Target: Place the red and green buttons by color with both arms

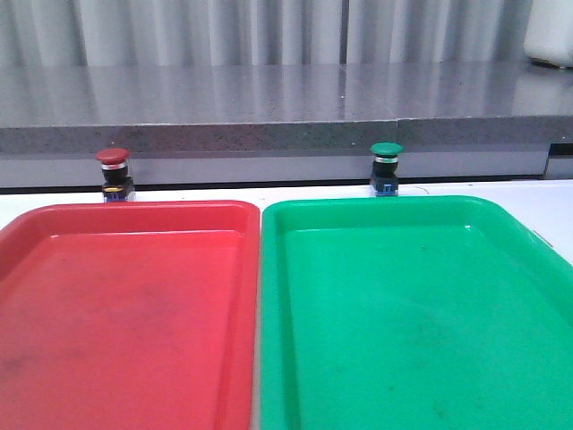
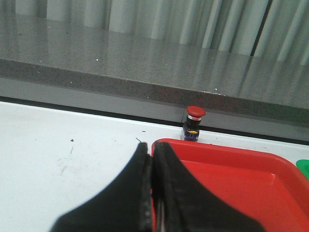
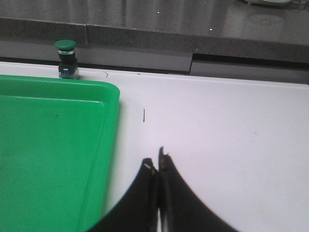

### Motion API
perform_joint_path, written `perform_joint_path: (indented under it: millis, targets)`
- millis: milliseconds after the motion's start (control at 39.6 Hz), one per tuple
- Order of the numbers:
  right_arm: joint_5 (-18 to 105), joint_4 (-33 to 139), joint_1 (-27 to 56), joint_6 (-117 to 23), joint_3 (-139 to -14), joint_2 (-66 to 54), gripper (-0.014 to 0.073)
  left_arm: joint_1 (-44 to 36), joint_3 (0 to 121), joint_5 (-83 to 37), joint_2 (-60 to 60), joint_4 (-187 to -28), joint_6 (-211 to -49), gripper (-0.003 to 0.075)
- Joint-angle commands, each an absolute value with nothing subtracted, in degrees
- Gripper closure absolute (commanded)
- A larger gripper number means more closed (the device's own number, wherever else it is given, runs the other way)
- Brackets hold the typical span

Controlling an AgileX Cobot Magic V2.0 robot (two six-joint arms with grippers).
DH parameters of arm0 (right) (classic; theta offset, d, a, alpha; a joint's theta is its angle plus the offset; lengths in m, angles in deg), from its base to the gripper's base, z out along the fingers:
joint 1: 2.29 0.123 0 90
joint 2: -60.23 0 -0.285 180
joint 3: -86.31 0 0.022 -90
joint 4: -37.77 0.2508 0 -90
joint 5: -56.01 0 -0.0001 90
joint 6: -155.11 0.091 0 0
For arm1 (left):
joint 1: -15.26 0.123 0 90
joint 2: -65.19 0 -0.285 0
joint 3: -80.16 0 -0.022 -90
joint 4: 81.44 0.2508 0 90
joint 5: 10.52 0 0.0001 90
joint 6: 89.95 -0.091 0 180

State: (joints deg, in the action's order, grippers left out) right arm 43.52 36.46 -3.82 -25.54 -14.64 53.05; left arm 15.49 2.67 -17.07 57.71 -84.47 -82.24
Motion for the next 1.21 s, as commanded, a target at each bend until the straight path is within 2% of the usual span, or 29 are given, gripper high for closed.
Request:
perform_joint_path:
  millis: [0,404,656,807,959,1186]
  targets:
    - [48.46,36.00,-3.66,-25.60,-15.24,53.92,0.0718,15.45,1.35,-12.16,58.65,-84.87,-81.90,0.0740]
    - [51.45,37.26,-3.67,-25.49,-15.24,53.92,0.0718,15.45,1.35,-10.52,58.65,-84.87,-81.90,0.0740]
    - [57.01,37.39,-3.67,-24.23,-17.88,53.92,0.0718,15.45,3.06,6.15,58.65,-85.12,-81.90,0.0740]
    - [51.89,37.39,-3.67,-24.23,-26.65,53.73,0.0717,15.45,12.20,-3.55,56.42,-85.12,-81.90,0.0740]
    - [42.06,38.12,-3.67,-24.00,-36.37,48.41,0.0715,15.45,21.55,-14.20,47.96,-82.60,-82.00,0.0740]
    - [35.65,40.00,-3.67,-24.00,-44.67,36.18,0.0715,15.45,29.26,-19.26,35.25,-79.60,-82.00,0.0740]
